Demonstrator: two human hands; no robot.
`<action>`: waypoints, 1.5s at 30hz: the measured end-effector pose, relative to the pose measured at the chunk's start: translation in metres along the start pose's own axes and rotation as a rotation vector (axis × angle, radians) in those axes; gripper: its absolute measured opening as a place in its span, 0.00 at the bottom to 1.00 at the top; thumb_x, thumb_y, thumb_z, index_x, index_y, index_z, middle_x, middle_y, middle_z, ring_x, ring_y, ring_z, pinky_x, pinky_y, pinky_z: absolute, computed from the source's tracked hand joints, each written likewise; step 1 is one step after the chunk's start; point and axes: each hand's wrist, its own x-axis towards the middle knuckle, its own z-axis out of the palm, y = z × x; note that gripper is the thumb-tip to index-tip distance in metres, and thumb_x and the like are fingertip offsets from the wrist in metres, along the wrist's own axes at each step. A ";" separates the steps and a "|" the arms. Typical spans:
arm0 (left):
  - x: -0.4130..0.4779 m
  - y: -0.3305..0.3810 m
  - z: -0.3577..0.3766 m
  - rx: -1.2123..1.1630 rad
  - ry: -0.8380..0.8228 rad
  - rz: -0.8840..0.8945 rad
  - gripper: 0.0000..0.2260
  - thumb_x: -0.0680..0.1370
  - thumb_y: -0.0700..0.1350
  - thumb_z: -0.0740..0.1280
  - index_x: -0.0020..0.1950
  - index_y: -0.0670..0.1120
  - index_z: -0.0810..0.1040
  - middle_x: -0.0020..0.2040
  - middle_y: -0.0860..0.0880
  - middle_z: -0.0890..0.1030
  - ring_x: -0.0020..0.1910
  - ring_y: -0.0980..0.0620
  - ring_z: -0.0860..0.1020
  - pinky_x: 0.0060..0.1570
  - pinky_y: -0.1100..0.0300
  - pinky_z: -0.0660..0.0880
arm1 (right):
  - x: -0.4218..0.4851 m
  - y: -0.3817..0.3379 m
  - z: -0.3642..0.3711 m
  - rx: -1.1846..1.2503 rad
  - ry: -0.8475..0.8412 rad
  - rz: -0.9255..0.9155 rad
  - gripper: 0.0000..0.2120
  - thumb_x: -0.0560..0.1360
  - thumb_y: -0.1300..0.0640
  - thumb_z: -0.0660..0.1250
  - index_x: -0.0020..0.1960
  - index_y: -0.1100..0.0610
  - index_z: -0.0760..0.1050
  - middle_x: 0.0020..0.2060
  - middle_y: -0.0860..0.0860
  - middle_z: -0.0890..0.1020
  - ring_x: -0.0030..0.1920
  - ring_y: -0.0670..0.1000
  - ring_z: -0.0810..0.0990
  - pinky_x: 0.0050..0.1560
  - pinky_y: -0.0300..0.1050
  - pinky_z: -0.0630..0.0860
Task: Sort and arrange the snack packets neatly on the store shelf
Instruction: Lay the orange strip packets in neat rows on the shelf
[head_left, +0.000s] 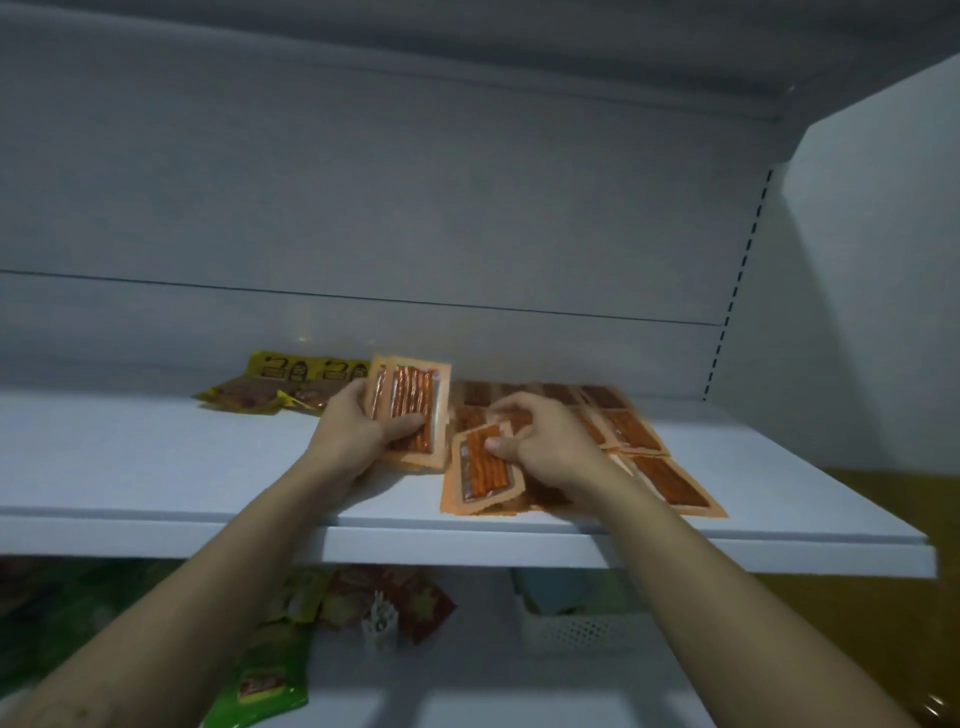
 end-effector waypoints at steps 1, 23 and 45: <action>-0.001 -0.001 -0.004 -0.087 0.004 -0.040 0.16 0.73 0.33 0.73 0.59 0.38 0.76 0.47 0.41 0.84 0.34 0.51 0.84 0.25 0.63 0.76 | -0.001 -0.002 0.003 -0.078 0.002 0.005 0.19 0.74 0.53 0.74 0.63 0.47 0.75 0.57 0.50 0.82 0.51 0.49 0.83 0.54 0.52 0.81; -0.007 0.004 -0.020 -0.293 -0.292 0.043 0.13 0.74 0.36 0.73 0.57 0.45 0.77 0.45 0.49 0.86 0.44 0.50 0.85 0.37 0.63 0.80 | -0.028 -0.069 0.042 -0.130 0.226 -0.062 0.24 0.73 0.50 0.74 0.66 0.48 0.71 0.46 0.41 0.81 0.44 0.40 0.80 0.43 0.38 0.77; -0.029 0.002 -0.004 0.081 -0.184 0.093 0.12 0.75 0.41 0.74 0.54 0.46 0.74 0.46 0.47 0.83 0.36 0.49 0.85 0.25 0.55 0.79 | -0.048 -0.021 -0.020 -0.759 0.209 0.326 0.17 0.72 0.43 0.73 0.56 0.51 0.81 0.55 0.50 0.83 0.49 0.52 0.78 0.43 0.44 0.70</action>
